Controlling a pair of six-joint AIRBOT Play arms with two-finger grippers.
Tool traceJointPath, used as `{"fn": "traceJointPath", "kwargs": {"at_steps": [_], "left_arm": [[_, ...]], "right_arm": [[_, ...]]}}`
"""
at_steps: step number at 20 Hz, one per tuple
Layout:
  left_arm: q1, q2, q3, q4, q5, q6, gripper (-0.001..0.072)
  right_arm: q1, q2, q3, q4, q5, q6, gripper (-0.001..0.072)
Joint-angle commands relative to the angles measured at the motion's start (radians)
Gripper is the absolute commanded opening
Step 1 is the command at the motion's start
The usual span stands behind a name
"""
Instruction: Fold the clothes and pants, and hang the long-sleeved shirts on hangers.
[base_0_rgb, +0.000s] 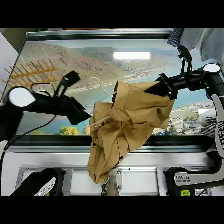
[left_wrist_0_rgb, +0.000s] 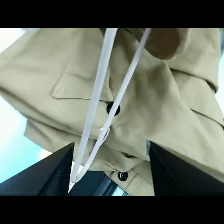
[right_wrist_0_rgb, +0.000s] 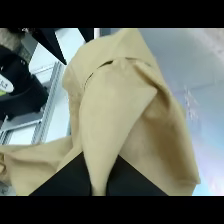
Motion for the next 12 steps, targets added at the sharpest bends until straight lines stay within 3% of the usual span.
{"fn": "traceJointPath", "kwargs": {"at_steps": [1, 5, 8, 10, 11, 12], "left_arm": [[0.112, 0.116, 0.0, 0.001, 0.026, -0.127, 0.0481], [0.24, 0.232, -0.002, 0.004, 0.044, -0.235, 0.0481], [0.28, 0.295, -0.021, 0.102, 0.056, -0.418, 0.0481], [0.278, 0.348, -0.109, 0.131, 0.092, -0.476, 0.0482], [0.274, 0.372, -0.165, 0.117, 0.113, -0.483, 0.0494], [0.258, 0.396, -0.23, 0.093, 0.143, -0.487, 0.0601]], "right_arm": [[-0.005, 0.004, 0.001, 0.124, -0.015, 0.004, 0.0016], [-0.027, 0.039, 0.001, 0.221, -0.042, 0.008, 0.0016], [-0.045, 0.098, 0.0, 0.219, -0.06, 0.051, 0.0015], [-0.062, 0.138, 0.0, 0.219, -0.074, 0.064, 0.0015], [-0.07, 0.158, 0.0, 0.216, -0.093, 0.065, 0.0015], [-0.077, 0.178, 0.0, 0.217, -0.113, 0.065, 0.0015]]}}
